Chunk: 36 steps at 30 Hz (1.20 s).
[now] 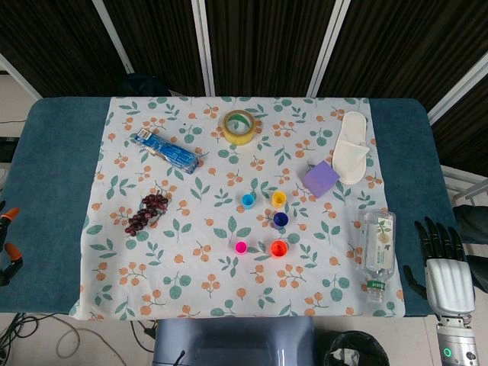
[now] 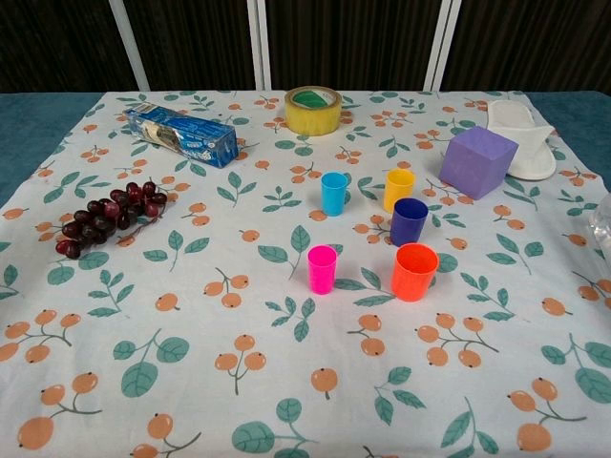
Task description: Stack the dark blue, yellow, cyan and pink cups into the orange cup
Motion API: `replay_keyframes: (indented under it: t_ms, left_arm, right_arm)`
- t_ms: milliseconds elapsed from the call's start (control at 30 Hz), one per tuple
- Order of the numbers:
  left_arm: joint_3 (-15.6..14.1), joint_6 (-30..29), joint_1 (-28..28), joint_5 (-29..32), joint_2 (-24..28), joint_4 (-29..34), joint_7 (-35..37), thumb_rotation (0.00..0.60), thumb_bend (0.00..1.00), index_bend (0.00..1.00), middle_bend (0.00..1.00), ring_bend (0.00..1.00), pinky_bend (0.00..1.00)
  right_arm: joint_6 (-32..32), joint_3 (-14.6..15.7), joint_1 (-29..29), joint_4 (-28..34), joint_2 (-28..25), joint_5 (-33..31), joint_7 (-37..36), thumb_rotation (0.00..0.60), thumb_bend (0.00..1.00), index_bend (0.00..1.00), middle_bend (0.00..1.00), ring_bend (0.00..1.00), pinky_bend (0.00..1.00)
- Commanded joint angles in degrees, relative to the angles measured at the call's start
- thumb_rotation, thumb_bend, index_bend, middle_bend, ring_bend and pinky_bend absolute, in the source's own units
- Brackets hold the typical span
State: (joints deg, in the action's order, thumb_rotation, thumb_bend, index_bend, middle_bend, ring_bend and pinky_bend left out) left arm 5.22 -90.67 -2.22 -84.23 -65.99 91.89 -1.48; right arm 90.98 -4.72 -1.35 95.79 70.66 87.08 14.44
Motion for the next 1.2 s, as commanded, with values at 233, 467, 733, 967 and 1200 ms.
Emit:
replay_keyframes:
  t_ms: [233, 467, 733, 967, 1200]
  left_arm:
    - [-0.1, -0.2, 0.0, -0.3, 0.0, 0.3, -0.6, 0.6, 0.8, 0.14, 0.03, 0.0, 0.0]
    - [-0.2, -0.3, 0.0, -0.4, -0.2, 0.4, -1.3, 0.6, 0.8, 0.14, 0.03, 0.0, 0.0]
    - [-0.1, -0.4, 0.1, -0.4, -0.2, 0.5, -1.3, 0.6, 0.8, 0.14, 0.03, 0.0, 0.0]
    - [-0.2, -0.2, 0.0, -0.3, -0.3, 0.6, -1.3, 0.6, 0.8, 0.14, 0.03, 0.0, 0.0]
    - [-0.1, -0.2, -0.1, -0.3, -0.5, 0.8, -1.7, 0.6, 0.8, 0.14, 0.03, 0.0, 0.0]
  right_arm:
    - [-0.5, 0.3, 0.0, -0.1, -0.2, 0.0, -0.1, 0.6, 0.4, 0.0, 0.0, 0.0, 0.0]
    - [-1.0, 0.5, -0.1, 0.2, -1.0, 0.0, -1.7, 0.6, 0.4, 0.0, 0.0, 0.0, 0.0]
    - [-2.3, 1.0, -0.4, 0.9, -2.0, 0.2, -3.2, 0.6, 0.4, 0.0, 0.0, 0.0, 0.0]
    - [-3.1, 1.0, -1.0, 1.3, -2.2, 0.6, -4.3, 0.6, 0.4, 0.0, 0.0, 0.0, 0.0]
    - [-11.3, -0.1, -6.3, 4.3, -7.4, 1.1, -7.4, 0.6, 0.4, 0.0, 0.0, 0.0, 0.0]
